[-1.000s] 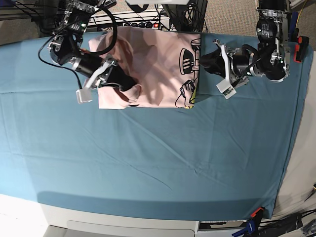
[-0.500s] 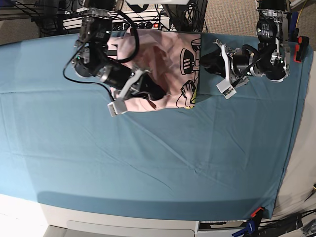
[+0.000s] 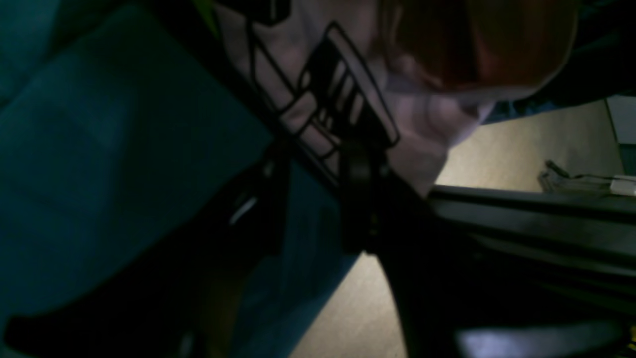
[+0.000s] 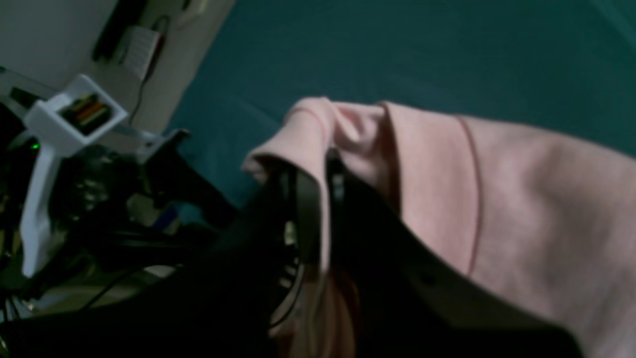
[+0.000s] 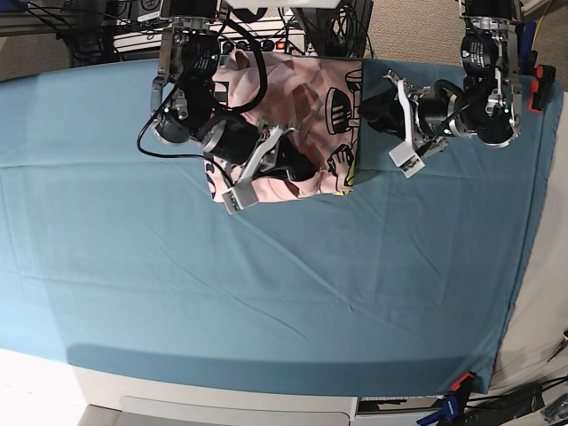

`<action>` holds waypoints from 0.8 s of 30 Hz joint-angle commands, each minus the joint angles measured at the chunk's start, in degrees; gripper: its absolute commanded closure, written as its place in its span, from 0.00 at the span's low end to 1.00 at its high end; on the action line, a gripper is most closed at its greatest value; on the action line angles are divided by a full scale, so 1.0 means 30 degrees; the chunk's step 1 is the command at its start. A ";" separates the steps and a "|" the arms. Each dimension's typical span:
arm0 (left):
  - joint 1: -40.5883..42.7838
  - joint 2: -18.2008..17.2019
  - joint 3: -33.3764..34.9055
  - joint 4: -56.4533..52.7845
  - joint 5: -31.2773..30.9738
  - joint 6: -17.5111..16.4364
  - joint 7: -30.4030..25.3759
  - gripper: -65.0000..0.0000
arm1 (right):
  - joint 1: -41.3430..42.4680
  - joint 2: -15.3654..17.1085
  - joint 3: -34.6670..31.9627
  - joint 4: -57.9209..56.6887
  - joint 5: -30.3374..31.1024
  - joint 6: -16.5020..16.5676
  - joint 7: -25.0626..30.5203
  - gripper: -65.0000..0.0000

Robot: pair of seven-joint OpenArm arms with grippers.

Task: Fold the T-shirt properly
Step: 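Fold the lifted end with the right gripper over the stack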

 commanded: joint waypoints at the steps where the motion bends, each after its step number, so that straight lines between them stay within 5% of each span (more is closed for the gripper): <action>1: -0.0138 -0.0160 -0.0080 0.0357 -0.0488 -0.0080 -0.0226 0.75 | 0.0255 -0.0109 -0.0182 0.0364 0.0466 0.0124 0.0576 1.00; 12: -0.0138 -0.0160 -0.0080 0.0357 -0.0481 -0.0087 -0.0357 0.75 | 0.0255 -0.0109 -0.2608 0.0364 -0.0379 0.0138 0.0015 1.00; 18: -0.0131 -0.0160 -0.0080 0.0357 -0.0481 -0.0087 -0.0357 0.75 | 0.0262 -0.0102 -0.3300 0.0364 -0.0299 0.0707 -0.0248 0.62; 24: -0.0131 -0.0160 -0.0080 0.0357 -0.0481 -0.0146 -0.0350 0.75 | 0.0576 -0.0087 -0.3264 0.0831 0.1260 0.0714 -0.1508 0.59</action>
